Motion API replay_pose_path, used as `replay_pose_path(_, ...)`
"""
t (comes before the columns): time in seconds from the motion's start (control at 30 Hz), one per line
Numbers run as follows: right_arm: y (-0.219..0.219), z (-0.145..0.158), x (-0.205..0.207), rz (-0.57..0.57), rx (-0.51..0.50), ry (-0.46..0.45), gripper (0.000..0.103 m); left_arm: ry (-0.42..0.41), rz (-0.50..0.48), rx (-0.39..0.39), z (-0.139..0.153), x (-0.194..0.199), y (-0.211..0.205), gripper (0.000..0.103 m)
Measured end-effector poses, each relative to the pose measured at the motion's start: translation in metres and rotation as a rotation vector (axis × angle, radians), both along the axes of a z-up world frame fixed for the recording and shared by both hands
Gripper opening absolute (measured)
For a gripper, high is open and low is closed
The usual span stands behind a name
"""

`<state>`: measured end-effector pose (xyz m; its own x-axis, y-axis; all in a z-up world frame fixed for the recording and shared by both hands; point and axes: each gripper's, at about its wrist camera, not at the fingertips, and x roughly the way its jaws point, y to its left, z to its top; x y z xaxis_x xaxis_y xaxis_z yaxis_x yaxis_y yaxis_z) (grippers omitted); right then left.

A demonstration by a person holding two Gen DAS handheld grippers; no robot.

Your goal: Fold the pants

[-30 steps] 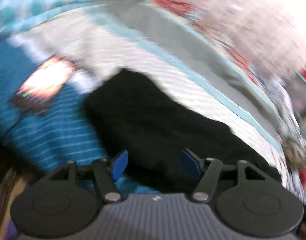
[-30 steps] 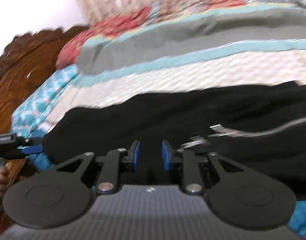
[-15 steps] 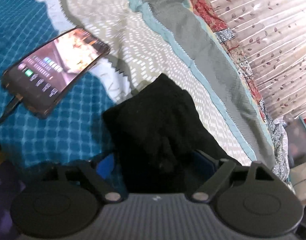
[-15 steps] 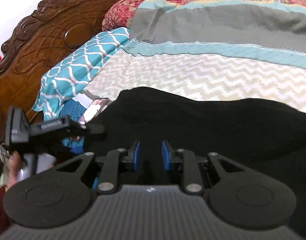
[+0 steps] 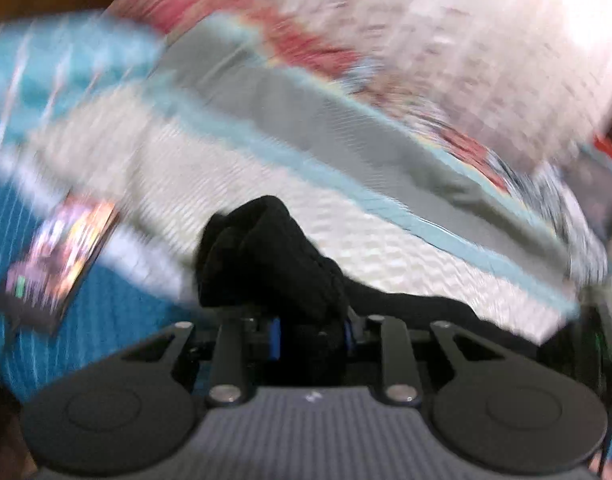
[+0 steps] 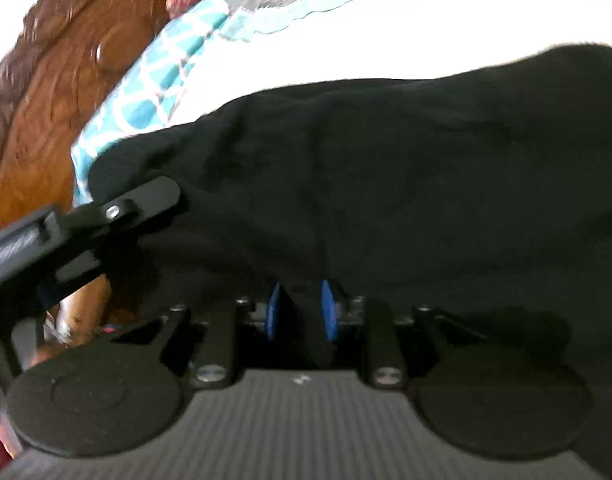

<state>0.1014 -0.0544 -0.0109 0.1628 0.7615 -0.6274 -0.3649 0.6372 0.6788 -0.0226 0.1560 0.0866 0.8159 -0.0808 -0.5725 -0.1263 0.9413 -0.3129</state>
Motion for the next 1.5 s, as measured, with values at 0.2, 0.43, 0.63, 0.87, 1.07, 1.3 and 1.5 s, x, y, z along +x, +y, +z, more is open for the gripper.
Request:
replay_pose_path(0.2,-0.085,0.019,-0.007,-0.159,0.073,-0.023,0.028,-0.066,-0.193,0.242,0.018,0.008,-0.085,0.025)
replay_pose_path(0.43,-0.203,0.027,-0.032,-0.461,0.108,-0.084,0.029,-0.025,-0.473,0.486,-0.018,0.010,-0.191,0.035)
replay_pose_path(0.63,-0.225,0.017,-0.043,-0.529,0.116,-0.078,0.044,0.023,-0.610,0.526,-0.027,-0.014,-0.208,0.054)
replay_pose_path(0.87,-0.211,0.023,-0.031,-0.502,0.157,-0.087,0.065,0.083,-0.410,0.168,0.005,0.005,-0.139,0.058)
replay_pose_path(1.07,-0.196,0.020,-0.031,-0.454,0.056,-0.094,0.066,0.241,-0.206,0.282,-0.013,0.038,-0.131,0.055)
replay_pose_path(1.3,-0.189,0.006,-0.029,-0.439,-0.026,-0.067,0.054,0.342,-0.134,0.316,-0.034,0.045,-0.130,0.057)
replay_pose_path(1.5,-0.194,-0.001,-0.031,-0.446,-0.042,-0.059,0.044,0.360,-0.123,0.311,-0.042,0.048,-0.127,0.059)
